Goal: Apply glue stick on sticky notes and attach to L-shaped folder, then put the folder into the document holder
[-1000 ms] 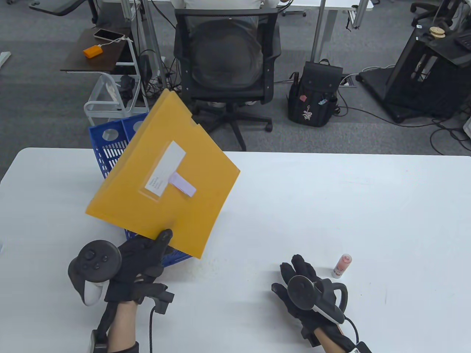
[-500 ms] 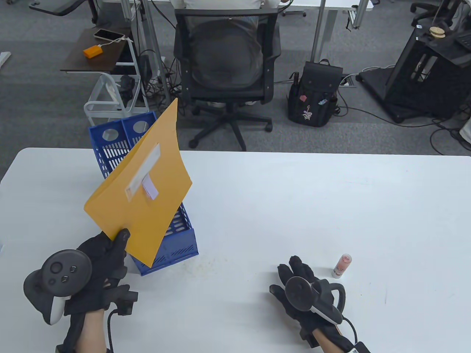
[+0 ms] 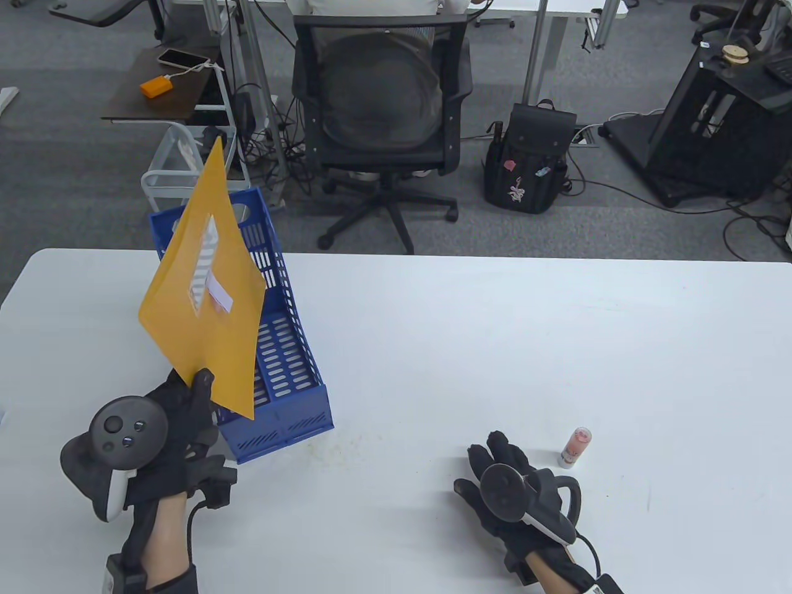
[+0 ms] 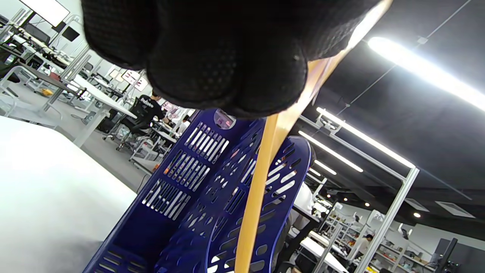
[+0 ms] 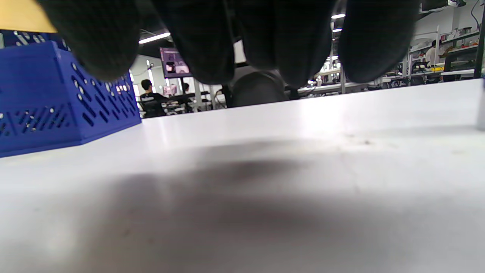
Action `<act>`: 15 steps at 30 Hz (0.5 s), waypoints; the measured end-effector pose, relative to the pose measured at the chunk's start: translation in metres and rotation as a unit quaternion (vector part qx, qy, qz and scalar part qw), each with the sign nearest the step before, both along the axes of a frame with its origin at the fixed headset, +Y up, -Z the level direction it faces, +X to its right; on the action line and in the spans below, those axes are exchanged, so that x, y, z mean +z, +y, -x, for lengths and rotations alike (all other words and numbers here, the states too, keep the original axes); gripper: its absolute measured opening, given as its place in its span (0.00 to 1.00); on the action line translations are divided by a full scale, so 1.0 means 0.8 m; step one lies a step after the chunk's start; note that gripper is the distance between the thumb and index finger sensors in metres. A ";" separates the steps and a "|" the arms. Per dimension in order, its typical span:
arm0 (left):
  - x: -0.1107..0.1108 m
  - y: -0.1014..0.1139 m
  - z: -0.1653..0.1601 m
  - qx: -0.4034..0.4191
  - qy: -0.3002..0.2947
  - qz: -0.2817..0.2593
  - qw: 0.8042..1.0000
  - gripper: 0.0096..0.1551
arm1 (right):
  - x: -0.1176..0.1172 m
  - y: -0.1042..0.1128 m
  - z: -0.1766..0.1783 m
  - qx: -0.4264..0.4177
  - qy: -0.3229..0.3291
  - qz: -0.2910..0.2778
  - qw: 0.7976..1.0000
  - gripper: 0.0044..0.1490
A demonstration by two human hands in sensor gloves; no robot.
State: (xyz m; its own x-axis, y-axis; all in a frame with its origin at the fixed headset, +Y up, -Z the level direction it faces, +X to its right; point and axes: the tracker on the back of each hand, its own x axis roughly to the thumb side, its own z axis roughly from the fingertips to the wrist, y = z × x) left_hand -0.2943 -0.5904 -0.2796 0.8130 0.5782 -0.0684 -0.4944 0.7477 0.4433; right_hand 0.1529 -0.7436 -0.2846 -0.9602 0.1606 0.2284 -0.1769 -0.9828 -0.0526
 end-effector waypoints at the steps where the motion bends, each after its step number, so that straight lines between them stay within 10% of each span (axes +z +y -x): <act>1: -0.005 -0.003 -0.002 0.005 0.001 0.004 1.000 0.26 | 0.000 0.001 0.000 0.000 0.000 -0.001 1.000 0.44; 15: -0.061 -0.051 -0.021 0.026 -0.001 0.059 0.998 0.27 | 0.007 0.007 0.009 0.003 0.017 -0.015 1.000 0.44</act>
State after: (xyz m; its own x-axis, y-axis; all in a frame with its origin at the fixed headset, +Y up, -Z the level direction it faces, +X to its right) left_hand -0.2779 -0.6315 -0.3285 0.7828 0.6072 -0.1360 -0.5346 0.7681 0.3525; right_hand 0.1458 -0.7378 -0.2792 -0.9528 0.1484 0.2648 -0.1741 -0.9818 -0.0760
